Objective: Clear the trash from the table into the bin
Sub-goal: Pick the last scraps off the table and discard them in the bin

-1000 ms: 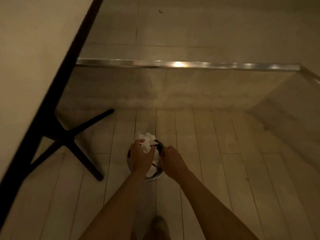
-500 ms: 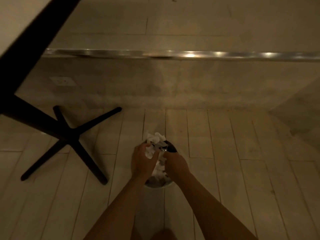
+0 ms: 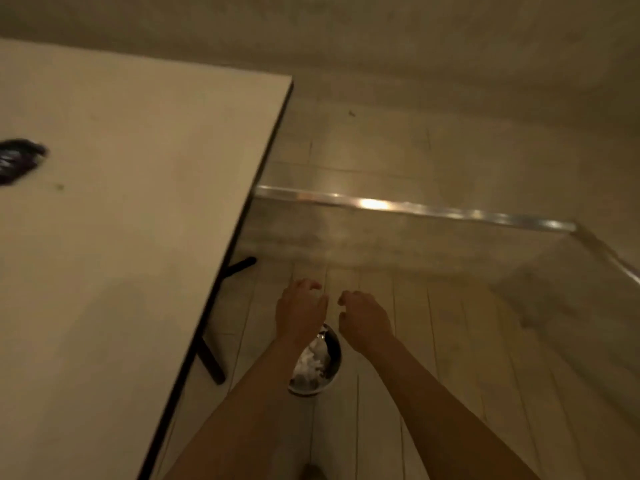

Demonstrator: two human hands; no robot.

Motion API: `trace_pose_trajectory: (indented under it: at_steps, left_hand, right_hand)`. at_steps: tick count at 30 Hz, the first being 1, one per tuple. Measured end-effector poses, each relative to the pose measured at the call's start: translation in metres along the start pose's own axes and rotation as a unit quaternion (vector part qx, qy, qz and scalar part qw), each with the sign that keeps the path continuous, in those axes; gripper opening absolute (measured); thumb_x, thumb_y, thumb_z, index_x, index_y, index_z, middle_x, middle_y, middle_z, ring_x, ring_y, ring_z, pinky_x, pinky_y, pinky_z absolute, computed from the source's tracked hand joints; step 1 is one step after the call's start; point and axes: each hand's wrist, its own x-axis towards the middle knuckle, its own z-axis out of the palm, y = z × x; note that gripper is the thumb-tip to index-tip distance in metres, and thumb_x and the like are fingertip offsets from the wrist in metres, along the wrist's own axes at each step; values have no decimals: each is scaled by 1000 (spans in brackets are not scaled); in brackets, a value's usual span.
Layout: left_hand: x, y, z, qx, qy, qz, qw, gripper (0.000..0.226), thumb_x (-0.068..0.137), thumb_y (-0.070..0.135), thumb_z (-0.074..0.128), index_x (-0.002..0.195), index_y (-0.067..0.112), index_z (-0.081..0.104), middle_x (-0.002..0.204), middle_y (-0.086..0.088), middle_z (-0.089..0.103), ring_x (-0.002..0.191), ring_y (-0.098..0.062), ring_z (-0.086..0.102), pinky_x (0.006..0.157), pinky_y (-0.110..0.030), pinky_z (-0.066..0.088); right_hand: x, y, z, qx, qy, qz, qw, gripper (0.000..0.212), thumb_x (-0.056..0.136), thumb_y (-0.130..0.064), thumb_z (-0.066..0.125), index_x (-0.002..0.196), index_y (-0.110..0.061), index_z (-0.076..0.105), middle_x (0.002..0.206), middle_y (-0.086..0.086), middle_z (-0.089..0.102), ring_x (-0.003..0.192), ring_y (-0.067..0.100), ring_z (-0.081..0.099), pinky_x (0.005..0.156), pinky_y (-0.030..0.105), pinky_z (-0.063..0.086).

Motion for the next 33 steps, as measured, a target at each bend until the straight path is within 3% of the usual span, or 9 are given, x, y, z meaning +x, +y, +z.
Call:
trace_pose_trajectory:
  at_steps: [4,11,14,16,22,33]
  left_hand:
    - [-2,58,-73,0,18,54,998,31,92,27,46,105,6,63,111,-11,63,105,-27,56,90,-32,40]
    - [-5,62,-188,-6,120,30,992,22,89,24,54,106,12,63,110,-9,62,104,-26,56,90,-41,46]
    - [-12,27,-223,2,150,-1,989,20,89,25,55,105,14,63,110,-6,62,103,-24,57,89,-40,47]
    - [-18,1,-242,12,165,-19,986,19,89,25,55,104,16,63,109,-4,62,102,-24,58,88,-40,48]
    - [-20,-87,-302,20,198,-72,977,17,87,25,57,102,18,63,107,-1,63,100,-22,58,87,-38,49]
    - [7,-230,-407,20,195,-85,977,32,84,19,61,115,21,56,118,-1,56,102,-22,59,88,-41,51]
  right_hand:
    - [-10,-37,-83,6,54,-26,998,33,87,-10,49,120,-13,55,123,9,58,118,27,49,92,32,43]
    - [-4,-126,-146,4,84,-113,990,31,88,-14,50,118,-14,57,122,9,60,117,27,52,93,34,44]
    - [-1,-165,-139,-11,66,-147,987,33,93,-14,45,124,-13,54,128,7,58,120,24,51,95,31,41]
    - [0,-191,-129,3,57,-162,985,28,91,-11,45,117,-12,57,121,8,60,115,25,54,89,30,42]
    - [11,-274,-90,4,68,-190,979,27,90,-15,48,117,-16,56,118,4,59,115,22,51,95,31,42]
    - [57,-406,-29,47,68,-117,990,36,93,-25,50,128,-16,51,127,4,57,122,21,47,101,29,37]
